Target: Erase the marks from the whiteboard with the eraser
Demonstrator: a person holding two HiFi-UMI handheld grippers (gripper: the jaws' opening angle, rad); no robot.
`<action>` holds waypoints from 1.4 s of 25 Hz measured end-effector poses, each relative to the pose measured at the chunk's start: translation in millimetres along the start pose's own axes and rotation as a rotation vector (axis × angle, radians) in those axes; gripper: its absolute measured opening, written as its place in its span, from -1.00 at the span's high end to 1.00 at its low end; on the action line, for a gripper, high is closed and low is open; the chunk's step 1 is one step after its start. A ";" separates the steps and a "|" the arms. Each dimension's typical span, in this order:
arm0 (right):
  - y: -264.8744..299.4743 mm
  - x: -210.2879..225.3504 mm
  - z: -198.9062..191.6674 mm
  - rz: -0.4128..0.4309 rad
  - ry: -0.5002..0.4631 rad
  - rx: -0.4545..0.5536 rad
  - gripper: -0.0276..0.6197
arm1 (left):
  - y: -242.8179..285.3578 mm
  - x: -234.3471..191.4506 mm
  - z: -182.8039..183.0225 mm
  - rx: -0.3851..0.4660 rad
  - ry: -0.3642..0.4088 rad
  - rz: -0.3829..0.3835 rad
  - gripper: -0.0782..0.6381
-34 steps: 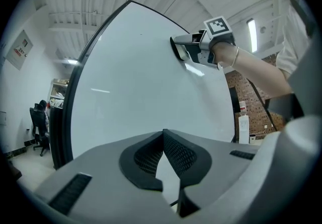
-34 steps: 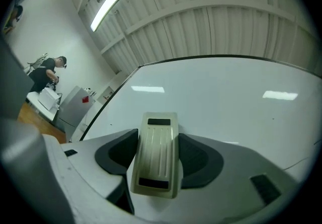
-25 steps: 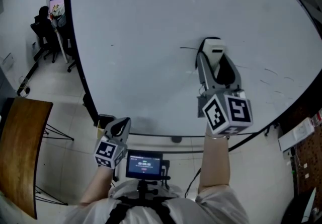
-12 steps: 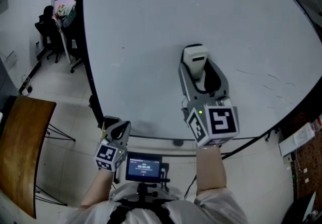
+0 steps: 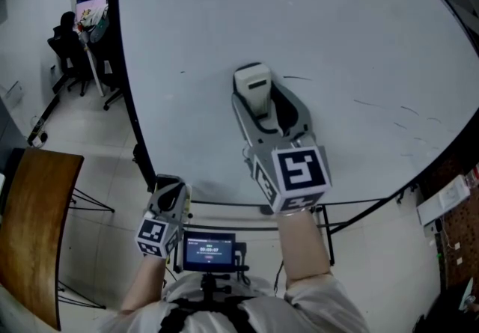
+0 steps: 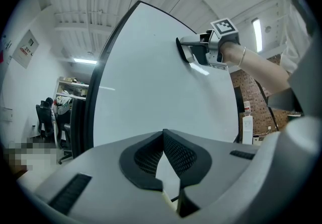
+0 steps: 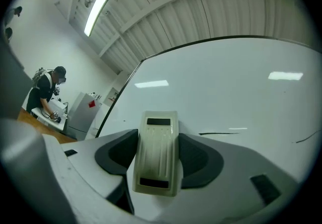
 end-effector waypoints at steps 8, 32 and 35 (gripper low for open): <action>-12.9 67.2 5.7 -0.137 0.019 0.030 0.09 | 15.4 9.1 0.8 0.003 -0.008 -0.036 0.77; -14.6 12.8 1.9 0.015 -0.022 -0.046 0.09 | 18.7 9.9 2.2 0.007 -0.003 -0.063 0.77; -6.8 3.5 -6.3 -0.006 -0.037 -0.074 0.09 | 12.7 4.5 -1.6 0.005 -0.006 -0.054 0.77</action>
Point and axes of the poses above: the fingertips, and each gripper's own axes: y forward along the fingers, x to its right, z out of its top, the point moved 1 cm from there along -y, backward along the fingers, and after that the axes turned 15 degrees about -z, right-handed, at the moved point
